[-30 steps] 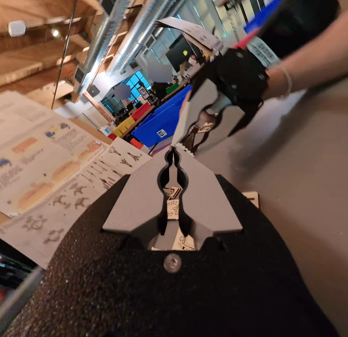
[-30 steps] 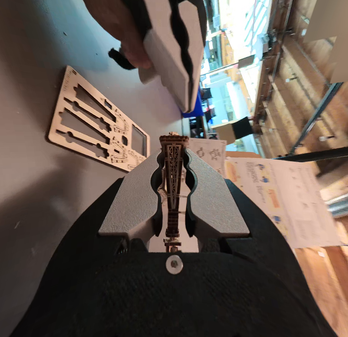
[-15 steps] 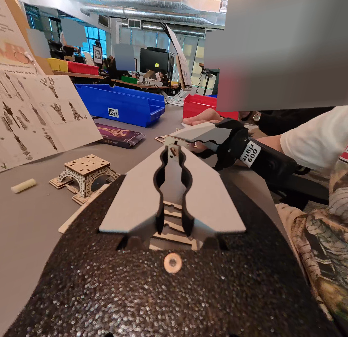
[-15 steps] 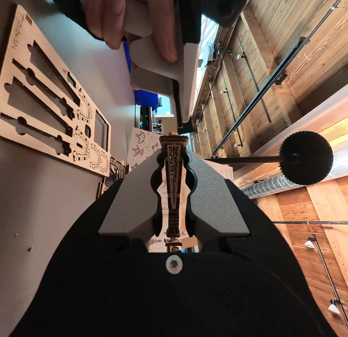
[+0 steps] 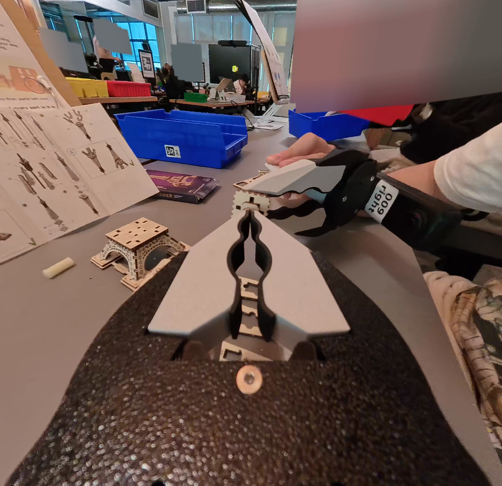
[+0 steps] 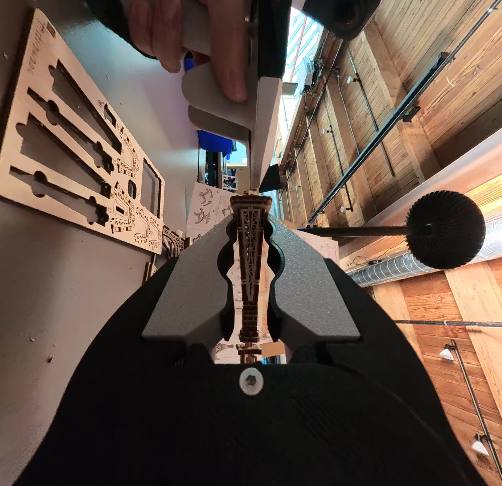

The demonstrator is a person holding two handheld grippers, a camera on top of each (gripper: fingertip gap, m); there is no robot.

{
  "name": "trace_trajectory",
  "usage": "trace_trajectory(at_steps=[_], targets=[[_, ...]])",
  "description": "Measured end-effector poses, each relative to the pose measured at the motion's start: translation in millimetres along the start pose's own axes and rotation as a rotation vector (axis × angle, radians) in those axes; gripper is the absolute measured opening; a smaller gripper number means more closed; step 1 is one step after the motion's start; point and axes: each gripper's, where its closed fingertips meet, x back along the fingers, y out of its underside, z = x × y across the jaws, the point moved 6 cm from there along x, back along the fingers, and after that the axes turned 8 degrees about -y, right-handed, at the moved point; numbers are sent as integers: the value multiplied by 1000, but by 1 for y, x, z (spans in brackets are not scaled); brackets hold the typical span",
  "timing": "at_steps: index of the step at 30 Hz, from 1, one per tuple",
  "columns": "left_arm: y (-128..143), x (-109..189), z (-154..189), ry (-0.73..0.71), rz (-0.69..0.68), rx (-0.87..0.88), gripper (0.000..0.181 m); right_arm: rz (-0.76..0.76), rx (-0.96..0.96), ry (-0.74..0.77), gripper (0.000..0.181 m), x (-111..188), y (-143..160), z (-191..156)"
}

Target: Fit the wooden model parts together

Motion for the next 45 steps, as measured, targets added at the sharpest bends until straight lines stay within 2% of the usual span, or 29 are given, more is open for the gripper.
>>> trace_trajectory(at_steps=[3,10,21,34,37,40,43,45], targets=[[-3,4,-3,-55,5,-95,0,-8,-25,-15,16,-1,7,1],[-1,4,-1,-66,-19,-161,0,11,-72,-49,16,-3,7,1],[0,0,-4,-84,-25,-154,0,32,-171,-116,16,-10,1,-3],[-2,3,-9,-112,-8,-176,0,53,-340,-111,15,-15,2,7],[-8,9,-13,-156,29,-208,0,58,-440,-122,16,-17,10,9],[-4,0,-5,-113,0,-224,0,109,-563,-145,16,-20,3,13],[-28,7,-6,-98,74,-214,0,180,-810,-184,17,-19,10,25],[-51,7,-6,-62,105,-202,0,286,-1033,-221,17,-17,16,32]])
